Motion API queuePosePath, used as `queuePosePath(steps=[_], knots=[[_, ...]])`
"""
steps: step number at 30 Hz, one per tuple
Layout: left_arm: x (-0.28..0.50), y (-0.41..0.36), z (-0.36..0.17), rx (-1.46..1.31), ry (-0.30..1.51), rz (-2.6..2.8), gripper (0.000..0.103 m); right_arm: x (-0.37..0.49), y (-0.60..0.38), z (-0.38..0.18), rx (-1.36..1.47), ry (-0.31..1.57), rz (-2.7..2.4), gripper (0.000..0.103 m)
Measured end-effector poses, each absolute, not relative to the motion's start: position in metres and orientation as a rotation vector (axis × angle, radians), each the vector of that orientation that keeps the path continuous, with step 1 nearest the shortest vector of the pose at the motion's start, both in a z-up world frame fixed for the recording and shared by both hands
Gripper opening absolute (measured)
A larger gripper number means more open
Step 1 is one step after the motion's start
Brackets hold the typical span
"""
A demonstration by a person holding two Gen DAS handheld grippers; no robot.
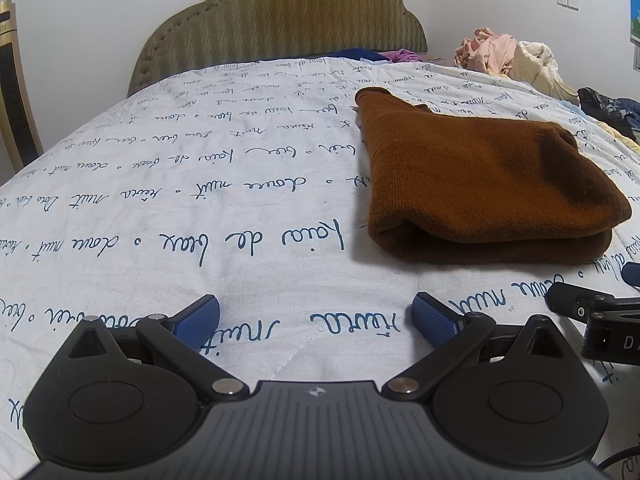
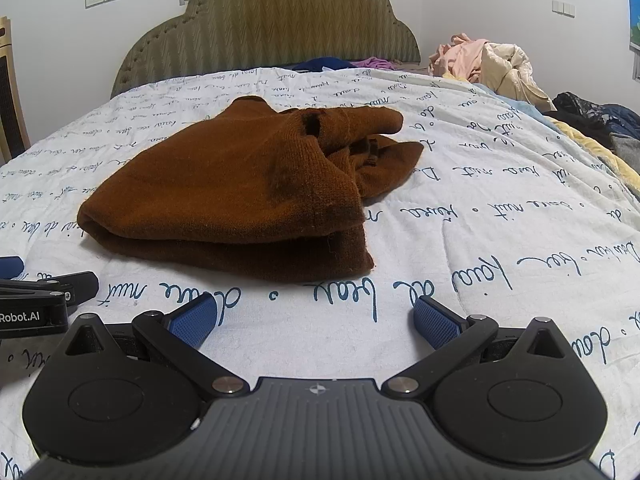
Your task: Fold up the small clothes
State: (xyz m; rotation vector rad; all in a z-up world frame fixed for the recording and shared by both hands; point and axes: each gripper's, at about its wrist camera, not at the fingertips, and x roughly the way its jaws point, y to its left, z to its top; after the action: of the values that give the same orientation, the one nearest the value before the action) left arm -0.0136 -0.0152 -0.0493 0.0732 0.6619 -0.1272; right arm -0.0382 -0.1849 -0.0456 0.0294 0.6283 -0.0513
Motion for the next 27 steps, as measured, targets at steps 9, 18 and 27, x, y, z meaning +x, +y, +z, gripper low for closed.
queuePosePath(steps=[9, 18, 27], knots=[[-0.013, -0.015, -0.049, 0.07, 0.664, -0.133, 0.103, -0.042, -0.184, -0.043, 0.021, 0.607, -0.056, 0.103], [-0.016, -0.013, -0.042, 0.073, 0.677, -0.141, 0.103, -0.055, -0.177, -0.027, 0.004, 0.575, -0.03, 0.103], [-0.019, -0.01, -0.037, 0.083, 0.676, -0.126, 0.103, -0.059, -0.165, -0.019, -0.025, 0.571, 0.006, 0.103]])
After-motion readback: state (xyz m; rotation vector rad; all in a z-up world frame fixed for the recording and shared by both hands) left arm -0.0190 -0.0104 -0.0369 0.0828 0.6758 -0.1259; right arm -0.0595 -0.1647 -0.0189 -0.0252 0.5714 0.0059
